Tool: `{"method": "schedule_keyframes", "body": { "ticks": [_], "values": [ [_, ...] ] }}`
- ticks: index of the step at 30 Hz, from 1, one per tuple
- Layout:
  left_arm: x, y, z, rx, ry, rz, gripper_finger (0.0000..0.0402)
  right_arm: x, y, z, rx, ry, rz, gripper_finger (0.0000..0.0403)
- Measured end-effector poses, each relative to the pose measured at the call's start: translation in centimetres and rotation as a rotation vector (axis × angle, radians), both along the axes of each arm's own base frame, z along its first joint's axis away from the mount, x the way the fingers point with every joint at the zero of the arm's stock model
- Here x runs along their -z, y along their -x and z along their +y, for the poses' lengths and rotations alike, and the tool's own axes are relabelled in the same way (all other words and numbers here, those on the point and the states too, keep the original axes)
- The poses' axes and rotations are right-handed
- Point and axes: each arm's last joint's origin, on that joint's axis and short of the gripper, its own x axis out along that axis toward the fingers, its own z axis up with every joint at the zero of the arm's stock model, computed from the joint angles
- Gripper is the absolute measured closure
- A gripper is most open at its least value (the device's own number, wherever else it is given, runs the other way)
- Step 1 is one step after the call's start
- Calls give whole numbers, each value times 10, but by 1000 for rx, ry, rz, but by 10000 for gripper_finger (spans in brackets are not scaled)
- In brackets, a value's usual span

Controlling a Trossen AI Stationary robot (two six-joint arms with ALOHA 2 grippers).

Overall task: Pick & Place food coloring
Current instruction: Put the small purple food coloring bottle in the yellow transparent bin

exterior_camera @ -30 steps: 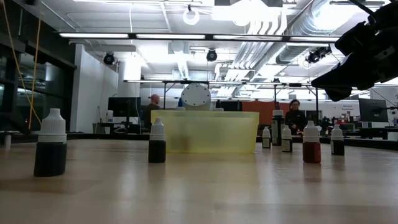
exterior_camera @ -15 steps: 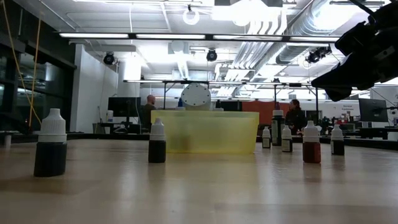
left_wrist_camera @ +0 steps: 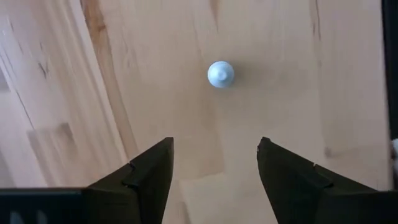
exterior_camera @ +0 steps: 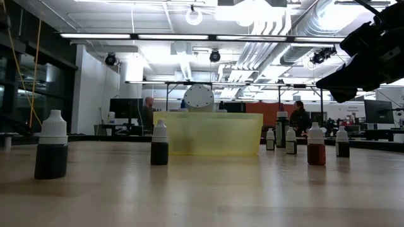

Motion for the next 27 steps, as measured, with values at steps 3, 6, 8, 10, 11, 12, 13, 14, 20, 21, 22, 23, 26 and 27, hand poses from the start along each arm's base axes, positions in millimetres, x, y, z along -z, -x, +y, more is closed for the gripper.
{"method": "schedule_keyframes", "body": {
  "ticks": [3, 6, 8, 10, 11, 12, 13, 14, 20, 21, 22, 23, 26, 27],
  "values": [
    [5, 0, 2, 98, -39, -16, 181, 0, 0, 0, 0, 0, 0, 402],
    [9, -1, 2, 200, -69, -44, 181, 0, 0, 0, 0, 0, 0, 402],
    [12, -1, 2, 262, -70, -59, 181, 0, 0, 0, 0, 0, 0, 402],
    [15, -2, 0, 316, -59, -79, 181, 0, 0, 0, 0, 0, 0, 402],
    [18, -3, -1, 341, -60, -85, 181, 0, 0, 0, 0, 0, 0, 402],
    [21, -4, -2, 367, -64, -90, 181, 0, 0, 0, 0, 0, 0, 402],
    [24, -4, -3, 392, -71, -92, 181, 0, 0, 0, 0, 0, 0, 402],
    [27, -5, -3, 413, -79, -91, 181, 0, 0, 0, 0, 0, 0, 402],
    [36, -20, -5, 438, -76, -120, 181, 0, 0, 0, 0, 0, 0, 402],
    [37, -23, -4, 430, -69, -131, 181, 0, 0, 0, 0, 0, 0, 402],
    [37, -25, -3, 424, -68, -131, 181, 0, 0, 0, 0, 0, 0, 402],
    [37, -26, -2, 418, -68, -129, 181, 0, 0, 0, 0, 0, 0, 402],
    [37, -29, 0, 409, -47, -124, 181, 0, 0, 0, 0, 0, 0, 402],
    [37, -29, 0, 410, -46, -122, 181, 0, 0, 0, 0, 0, 0, 402]
  ]
}}
